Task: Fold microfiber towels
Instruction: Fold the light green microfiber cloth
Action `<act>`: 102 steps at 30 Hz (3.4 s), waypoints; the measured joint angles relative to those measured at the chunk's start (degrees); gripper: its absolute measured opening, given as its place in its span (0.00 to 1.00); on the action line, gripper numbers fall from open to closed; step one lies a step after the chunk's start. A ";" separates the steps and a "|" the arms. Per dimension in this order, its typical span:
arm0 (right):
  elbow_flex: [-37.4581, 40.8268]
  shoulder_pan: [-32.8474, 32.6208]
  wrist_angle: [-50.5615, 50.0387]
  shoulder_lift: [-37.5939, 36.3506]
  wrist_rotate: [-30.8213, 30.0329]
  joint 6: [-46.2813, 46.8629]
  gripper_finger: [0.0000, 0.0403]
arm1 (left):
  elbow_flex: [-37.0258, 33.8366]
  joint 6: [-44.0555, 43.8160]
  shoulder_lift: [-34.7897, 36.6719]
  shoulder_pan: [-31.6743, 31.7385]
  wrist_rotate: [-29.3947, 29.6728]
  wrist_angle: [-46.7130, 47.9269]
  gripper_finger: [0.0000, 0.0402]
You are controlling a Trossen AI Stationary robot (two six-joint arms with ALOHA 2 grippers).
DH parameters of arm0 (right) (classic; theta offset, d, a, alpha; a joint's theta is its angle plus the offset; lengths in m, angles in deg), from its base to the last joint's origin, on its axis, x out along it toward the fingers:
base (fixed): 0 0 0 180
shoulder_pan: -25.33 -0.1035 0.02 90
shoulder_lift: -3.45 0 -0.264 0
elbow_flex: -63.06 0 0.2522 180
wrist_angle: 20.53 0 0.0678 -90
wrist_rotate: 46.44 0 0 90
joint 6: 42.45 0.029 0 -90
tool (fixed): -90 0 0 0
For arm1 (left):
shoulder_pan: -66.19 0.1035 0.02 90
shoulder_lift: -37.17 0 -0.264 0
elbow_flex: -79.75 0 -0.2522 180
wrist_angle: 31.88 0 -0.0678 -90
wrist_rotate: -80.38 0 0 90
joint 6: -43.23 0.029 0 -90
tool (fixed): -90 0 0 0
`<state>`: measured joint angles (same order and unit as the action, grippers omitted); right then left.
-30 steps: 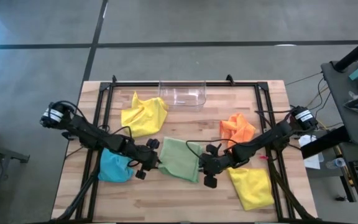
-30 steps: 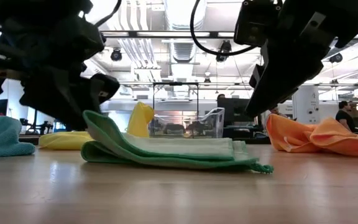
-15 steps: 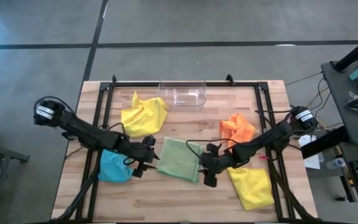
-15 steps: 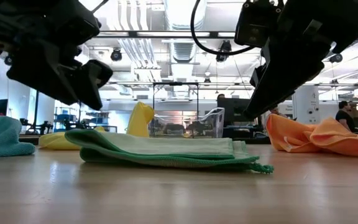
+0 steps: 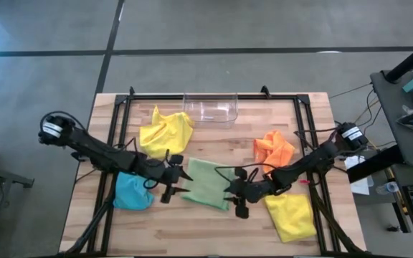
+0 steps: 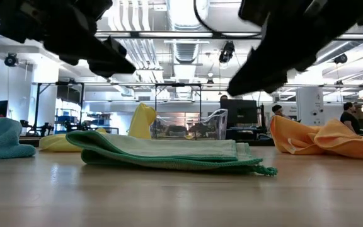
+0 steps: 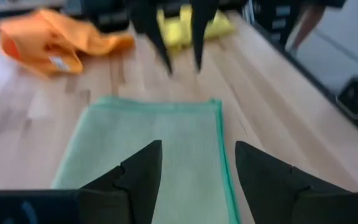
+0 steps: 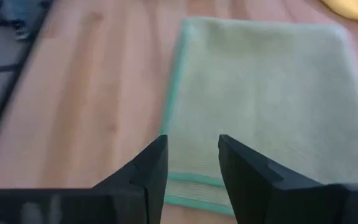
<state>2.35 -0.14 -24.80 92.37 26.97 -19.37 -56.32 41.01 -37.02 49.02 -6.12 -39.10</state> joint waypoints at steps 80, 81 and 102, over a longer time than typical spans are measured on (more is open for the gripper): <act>11.96 -3.12 27.65 0.72 -10.65 -1.47 0.32 | -6.62 2.59 -2.51 2.56 13.12 -26.29 0.47; 11.96 -3.40 27.18 0.98 -10.65 -0.76 0.32 | -6.62 2.23 -2.49 2.80 13.11 -25.72 0.47; 12.23 0.19 15.94 1.30 -10.29 9.49 0.32 | -6.62 -7.97 -2.47 6.87 7.18 -13.76 0.47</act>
<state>14.58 0.04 -8.86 93.68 16.68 -9.88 -62.94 33.04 -39.49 55.89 1.05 -52.85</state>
